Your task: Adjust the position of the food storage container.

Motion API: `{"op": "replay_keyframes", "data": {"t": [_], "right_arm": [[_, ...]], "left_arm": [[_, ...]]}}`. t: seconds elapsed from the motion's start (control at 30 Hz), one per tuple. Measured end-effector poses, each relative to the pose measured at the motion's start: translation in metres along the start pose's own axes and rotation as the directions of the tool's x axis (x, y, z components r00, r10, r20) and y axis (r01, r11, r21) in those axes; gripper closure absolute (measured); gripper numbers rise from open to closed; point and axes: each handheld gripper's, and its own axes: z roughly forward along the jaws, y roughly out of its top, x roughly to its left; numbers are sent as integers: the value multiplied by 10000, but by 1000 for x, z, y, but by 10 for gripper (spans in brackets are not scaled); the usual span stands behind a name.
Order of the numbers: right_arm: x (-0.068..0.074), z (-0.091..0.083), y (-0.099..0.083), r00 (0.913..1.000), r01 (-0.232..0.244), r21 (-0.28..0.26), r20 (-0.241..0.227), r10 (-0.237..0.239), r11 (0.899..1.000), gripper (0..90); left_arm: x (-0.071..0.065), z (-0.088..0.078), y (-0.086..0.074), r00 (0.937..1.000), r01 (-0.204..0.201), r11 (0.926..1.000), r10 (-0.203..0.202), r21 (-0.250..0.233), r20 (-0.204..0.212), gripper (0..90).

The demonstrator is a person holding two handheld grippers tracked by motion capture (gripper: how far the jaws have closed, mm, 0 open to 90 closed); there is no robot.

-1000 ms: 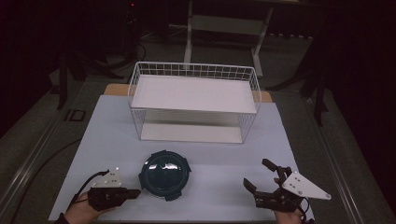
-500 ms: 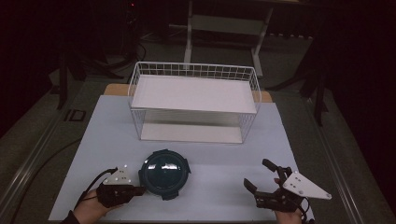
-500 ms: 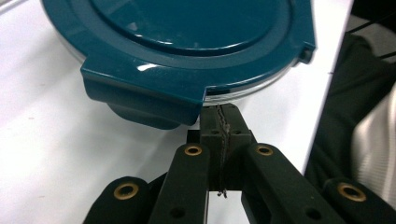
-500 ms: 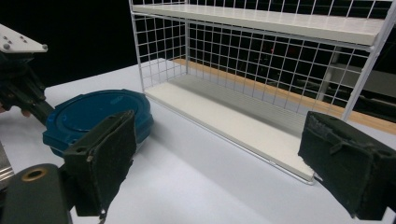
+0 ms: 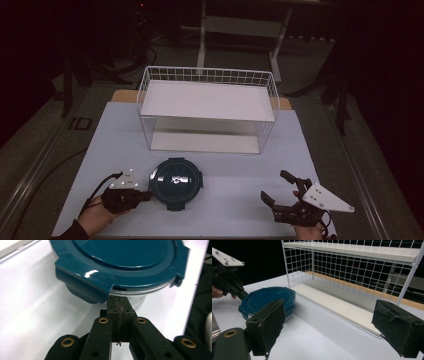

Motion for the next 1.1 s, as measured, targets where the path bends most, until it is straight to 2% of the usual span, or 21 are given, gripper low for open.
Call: {"op": "replay_keyframes", "data": {"t": [0.2,0.3,0.4,0.5,0.63,0.77,0.9,1.03,1.1], "right_arm": [[0,0,0,10000,10,6,-24,-10,10000,109],[0,0,0,10000,-8,-7,-34,8,10000,109],[0,0,0,10000,4,14,-39,-4,10000,109],[1,0,0,10000,42,15,-38,-42,10000,109],[1,1,0,10000,29,28,-55,-29,10000,109],[2,0,0,10000,54,14,-38,-54,10000,109],[1,0,0,10000,31,35,-38,-30,10000,109],[1,1,0,10000,28,54,-44,-28,10000,109],[1,1,0,10000,6,49,-68,-6,10000,109]], "left_arm": [[7,2,1,9998,177,9998,-177,49,-52,896],[10,0,-1,9988,205,9998,-205,25,449,894],[13,-6,-3,9994,125,9999,-124,-23,310,894],[17,-15,-5,9999,63,9999,-63,-101,-80,895],[25,-20,-1,9974,288,9991,-307,-309,-657,895],[29,-17,7,9962,290,9987,-323,-415,-807,896],[28,-10,11,9977,165,9995,-181,-258,-647,896],[25,-8,14,9956,150,9996,-171,-236,-918,898],[25,-7,16,9958,130,9997,-146,-183,-907,898]]}}
